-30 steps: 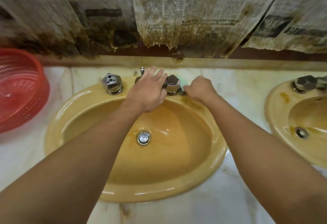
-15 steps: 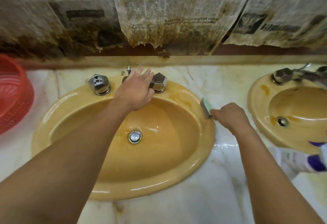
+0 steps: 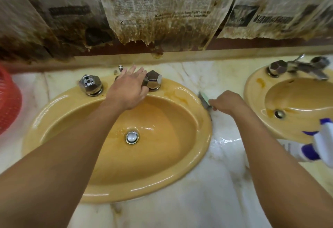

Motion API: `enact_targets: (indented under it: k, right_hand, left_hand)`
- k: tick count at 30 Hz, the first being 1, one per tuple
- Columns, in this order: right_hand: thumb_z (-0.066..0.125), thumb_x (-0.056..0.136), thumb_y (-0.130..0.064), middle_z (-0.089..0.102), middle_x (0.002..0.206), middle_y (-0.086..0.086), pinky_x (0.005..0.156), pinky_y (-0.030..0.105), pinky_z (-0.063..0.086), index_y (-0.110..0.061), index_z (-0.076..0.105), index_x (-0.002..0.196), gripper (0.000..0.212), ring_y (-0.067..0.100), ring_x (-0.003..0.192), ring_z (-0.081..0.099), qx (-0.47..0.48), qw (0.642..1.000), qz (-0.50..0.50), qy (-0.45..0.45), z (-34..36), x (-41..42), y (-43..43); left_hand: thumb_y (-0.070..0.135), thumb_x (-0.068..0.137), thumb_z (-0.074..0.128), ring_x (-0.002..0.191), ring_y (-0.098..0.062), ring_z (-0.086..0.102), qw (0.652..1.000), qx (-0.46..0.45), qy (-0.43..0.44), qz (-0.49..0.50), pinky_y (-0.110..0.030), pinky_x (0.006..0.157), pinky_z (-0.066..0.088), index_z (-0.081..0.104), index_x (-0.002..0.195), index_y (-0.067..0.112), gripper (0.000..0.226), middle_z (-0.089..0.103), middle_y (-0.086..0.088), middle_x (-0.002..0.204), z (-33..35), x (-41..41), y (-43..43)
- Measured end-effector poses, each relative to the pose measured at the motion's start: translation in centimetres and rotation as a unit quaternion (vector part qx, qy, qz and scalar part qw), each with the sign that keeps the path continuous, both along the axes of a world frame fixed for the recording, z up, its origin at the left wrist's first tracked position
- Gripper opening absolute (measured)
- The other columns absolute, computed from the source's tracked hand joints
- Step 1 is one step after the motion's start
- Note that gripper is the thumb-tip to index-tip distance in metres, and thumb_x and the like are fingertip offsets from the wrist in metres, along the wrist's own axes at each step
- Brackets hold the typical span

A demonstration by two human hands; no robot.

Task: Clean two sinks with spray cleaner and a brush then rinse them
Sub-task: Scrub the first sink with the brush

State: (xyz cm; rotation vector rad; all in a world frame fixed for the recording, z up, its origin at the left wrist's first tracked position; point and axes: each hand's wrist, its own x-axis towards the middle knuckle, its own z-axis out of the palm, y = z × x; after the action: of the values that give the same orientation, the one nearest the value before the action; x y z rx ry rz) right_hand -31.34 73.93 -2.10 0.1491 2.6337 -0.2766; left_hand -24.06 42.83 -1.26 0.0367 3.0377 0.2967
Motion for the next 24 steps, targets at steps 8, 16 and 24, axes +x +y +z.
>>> enact_targets:
  k: [8, 16, 24]
  right_hand:
    - [0.048, 0.094, -0.041, 0.050, 0.073, 0.004, 0.051, 0.029, 0.029, -0.005, 0.070, 0.080, 0.044, 0.021, 0.065, 0.048, 0.037, 0.999, -0.021, 0.025, -2.4, 6.1, 3.6]
    - [0.056, 0.089, -0.041, 0.059, 0.082, 0.010, 0.056, 0.028, 0.037, -0.009, 0.059, 0.078, 0.034, 0.028, 0.071, 0.053, -0.059, 0.988, -0.042, 0.140, -0.8, 1.1, -4.3]
    - [0.058, 0.090, -0.042, 0.054, 0.081, 0.005, 0.054, 0.029, 0.039, -0.013, 0.057, 0.084, 0.030, 0.027, 0.072, 0.056, -0.015, 0.990, 0.070, 0.121, -0.2, 1.6, -7.9]
  left_hand:
    - [0.029, 0.102, 0.037, 0.156, -0.024, 0.012, 1.000, 0.016, 0.000, 0.005, -0.042, 0.128, 0.005, 0.023, 0.159, 0.011, 0.061, 0.027, -0.008, 0.165, 0.0, 0.0, 0.0]
    - [0.029, 0.101, 0.037, 0.155, -0.027, 0.015, 0.999, 0.048, -0.006, 0.022, -0.045, 0.127, 0.010, 0.027, 0.158, 0.014, 0.059, 0.029, -0.007, 0.165, 0.2, 0.0, 0.0]
    - [0.022, 0.102, 0.039, 0.154, -0.027, 0.019, 0.993, 0.104, 0.011, 0.051, -0.038, 0.125, 0.010, 0.036, 0.156, 0.012, 0.055, 0.035, -0.009, 0.162, 1.3, 0.6, 0.5]
